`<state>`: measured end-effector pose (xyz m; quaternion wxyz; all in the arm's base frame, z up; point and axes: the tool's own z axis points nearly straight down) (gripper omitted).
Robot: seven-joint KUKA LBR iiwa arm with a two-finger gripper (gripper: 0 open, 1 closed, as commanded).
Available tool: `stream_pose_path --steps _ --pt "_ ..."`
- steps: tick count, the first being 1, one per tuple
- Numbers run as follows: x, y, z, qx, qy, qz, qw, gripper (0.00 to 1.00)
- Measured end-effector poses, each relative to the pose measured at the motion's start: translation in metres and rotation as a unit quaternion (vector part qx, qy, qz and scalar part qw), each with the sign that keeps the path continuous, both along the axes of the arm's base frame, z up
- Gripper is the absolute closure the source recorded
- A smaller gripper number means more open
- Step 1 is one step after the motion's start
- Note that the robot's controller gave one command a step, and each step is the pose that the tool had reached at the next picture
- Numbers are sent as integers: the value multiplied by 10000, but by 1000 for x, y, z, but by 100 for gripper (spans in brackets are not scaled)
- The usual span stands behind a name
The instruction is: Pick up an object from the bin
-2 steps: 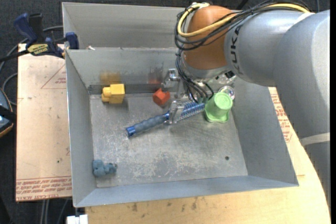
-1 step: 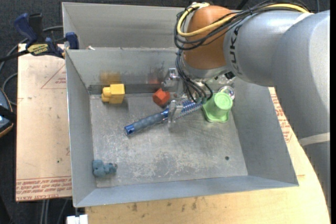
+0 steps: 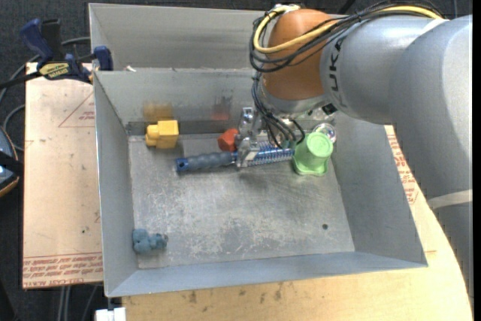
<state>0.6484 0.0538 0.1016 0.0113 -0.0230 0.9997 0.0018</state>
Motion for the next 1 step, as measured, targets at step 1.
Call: stream_pose_path --steps 1 --pt "1 13 126 -6 46 -90 9999 100"
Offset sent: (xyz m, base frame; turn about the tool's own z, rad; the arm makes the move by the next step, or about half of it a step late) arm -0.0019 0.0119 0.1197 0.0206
